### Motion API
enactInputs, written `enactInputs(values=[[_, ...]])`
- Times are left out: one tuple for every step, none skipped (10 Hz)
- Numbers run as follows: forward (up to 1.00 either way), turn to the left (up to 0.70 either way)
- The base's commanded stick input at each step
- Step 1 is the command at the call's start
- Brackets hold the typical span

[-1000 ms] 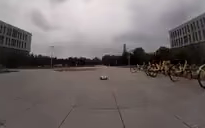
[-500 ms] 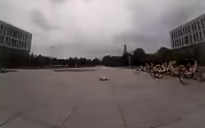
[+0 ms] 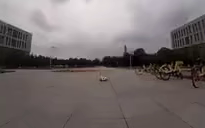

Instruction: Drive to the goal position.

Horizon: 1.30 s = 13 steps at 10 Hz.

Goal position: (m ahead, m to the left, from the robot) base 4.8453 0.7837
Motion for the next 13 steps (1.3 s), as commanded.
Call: enactInputs(values=[[1.0,0.0],[1.0,0.0],[1.0,-0.18],[1.0,0.0],[1.0,0.0],[1.0,0.0],[1.0,0.0],[1.0,0.0],[1.0,0.0],[1.0,0.0],[1.0,0.0],[1.0,0.0],[1.0,0.0]])
